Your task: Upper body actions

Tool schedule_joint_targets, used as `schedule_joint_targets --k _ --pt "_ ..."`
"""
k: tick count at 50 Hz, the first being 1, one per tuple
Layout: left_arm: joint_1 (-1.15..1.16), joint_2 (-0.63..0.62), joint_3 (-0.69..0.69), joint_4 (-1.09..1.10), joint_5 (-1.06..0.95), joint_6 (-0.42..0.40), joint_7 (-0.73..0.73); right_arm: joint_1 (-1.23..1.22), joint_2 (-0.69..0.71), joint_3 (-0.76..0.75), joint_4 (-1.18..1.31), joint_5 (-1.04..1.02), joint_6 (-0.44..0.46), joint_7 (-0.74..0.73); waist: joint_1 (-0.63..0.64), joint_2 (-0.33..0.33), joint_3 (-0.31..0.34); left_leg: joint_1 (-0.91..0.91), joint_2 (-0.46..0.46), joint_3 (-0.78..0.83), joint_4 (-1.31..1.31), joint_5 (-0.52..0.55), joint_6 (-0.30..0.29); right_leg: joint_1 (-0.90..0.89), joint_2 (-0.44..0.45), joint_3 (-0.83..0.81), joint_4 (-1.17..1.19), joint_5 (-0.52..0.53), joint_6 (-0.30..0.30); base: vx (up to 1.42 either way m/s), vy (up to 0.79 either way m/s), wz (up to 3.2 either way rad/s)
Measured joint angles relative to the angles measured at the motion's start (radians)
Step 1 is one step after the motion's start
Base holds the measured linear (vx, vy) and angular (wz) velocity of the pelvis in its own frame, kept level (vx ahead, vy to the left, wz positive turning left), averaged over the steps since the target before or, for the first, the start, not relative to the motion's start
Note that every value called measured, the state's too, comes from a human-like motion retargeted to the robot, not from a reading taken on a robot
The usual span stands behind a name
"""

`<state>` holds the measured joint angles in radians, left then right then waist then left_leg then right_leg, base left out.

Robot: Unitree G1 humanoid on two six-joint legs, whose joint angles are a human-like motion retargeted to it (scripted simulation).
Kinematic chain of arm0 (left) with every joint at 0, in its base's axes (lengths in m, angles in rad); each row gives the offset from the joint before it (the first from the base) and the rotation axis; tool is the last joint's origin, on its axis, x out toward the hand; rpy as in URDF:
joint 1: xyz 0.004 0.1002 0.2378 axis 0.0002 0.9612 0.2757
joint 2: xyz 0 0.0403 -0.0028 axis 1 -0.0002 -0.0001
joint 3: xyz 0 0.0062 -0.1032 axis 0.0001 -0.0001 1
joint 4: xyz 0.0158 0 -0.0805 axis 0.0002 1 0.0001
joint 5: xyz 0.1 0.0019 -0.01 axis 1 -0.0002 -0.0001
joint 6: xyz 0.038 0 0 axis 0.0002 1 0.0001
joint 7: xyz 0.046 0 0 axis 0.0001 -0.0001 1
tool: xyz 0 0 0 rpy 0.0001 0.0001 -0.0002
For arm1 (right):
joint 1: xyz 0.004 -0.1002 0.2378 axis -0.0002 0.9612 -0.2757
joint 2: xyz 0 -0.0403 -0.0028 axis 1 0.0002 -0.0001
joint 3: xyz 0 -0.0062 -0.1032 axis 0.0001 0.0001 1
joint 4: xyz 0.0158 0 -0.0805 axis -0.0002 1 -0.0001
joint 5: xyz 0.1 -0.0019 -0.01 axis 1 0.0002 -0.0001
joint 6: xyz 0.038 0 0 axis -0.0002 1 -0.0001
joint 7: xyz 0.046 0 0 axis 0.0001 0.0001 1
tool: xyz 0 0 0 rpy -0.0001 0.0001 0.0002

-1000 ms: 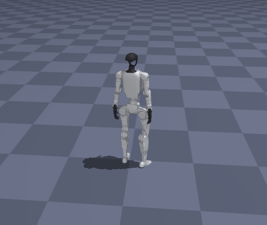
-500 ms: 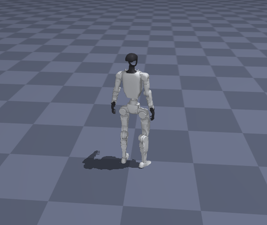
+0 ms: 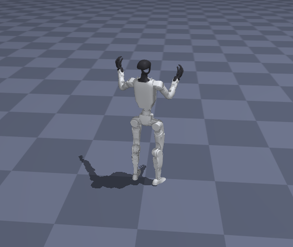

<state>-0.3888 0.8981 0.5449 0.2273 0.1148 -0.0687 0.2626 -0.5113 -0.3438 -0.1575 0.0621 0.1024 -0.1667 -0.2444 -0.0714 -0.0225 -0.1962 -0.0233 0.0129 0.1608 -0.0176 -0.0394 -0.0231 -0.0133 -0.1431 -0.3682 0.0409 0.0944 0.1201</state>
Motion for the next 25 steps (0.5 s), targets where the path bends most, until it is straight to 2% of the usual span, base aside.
schedule_joint_targets --k 5,12,18,25 --pt "-0.118 0.018 -0.042 -0.083 0.038 -0.063 0.068 -0.094 -0.086 -0.027 -0.13 -0.184 -0.044 -0.186 0.0 0.005 -0.011 0.001 -0.003 -0.008 0.002 -0.002 0.002 0.008 -0.002 -0.006 0.0 -0.005 0.004 0.04 0.05 0.06" --pt "-0.217 0.016 -0.081 -0.118 0.015 -0.08 0.084 -0.149 -0.147 -0.099 -0.259 -0.386 -0.024 -0.467 0.007 0.009 -0.029 -0.007 -0.005 -0.014 0.002 -0.002 0.002 0.008 -0.006 -0.011 -0.002 -0.008 0.008 0.0 0.0 0.0" --pt "-0.256 -0.022 -0.056 -0.147 -0.106 -0.118 0.11 -0.143 -0.153 -0.144 -0.315 -0.423 -0.013 -0.512 0.012 0.012 -0.037 -0.008 -0.004 -0.014 0.003 -0.004 0.002 0.007 -0.006 -0.011 -0.001 -0.009 0.01 0.0 0.0 0.0" --pt "-0.221 0.008 0.042 -0.171 0.028 -0.148 0.235 -0.134 -0.138 -0.182 -0.315 -0.419 -0.013 -0.547 0.012 0.017 -0.045 -0.008 -0.001 -0.01 0.003 -0.006 0.002 0.003 -0.006 -0.006 0.001 -0.01 0.012 0.0 0.0 0.0"
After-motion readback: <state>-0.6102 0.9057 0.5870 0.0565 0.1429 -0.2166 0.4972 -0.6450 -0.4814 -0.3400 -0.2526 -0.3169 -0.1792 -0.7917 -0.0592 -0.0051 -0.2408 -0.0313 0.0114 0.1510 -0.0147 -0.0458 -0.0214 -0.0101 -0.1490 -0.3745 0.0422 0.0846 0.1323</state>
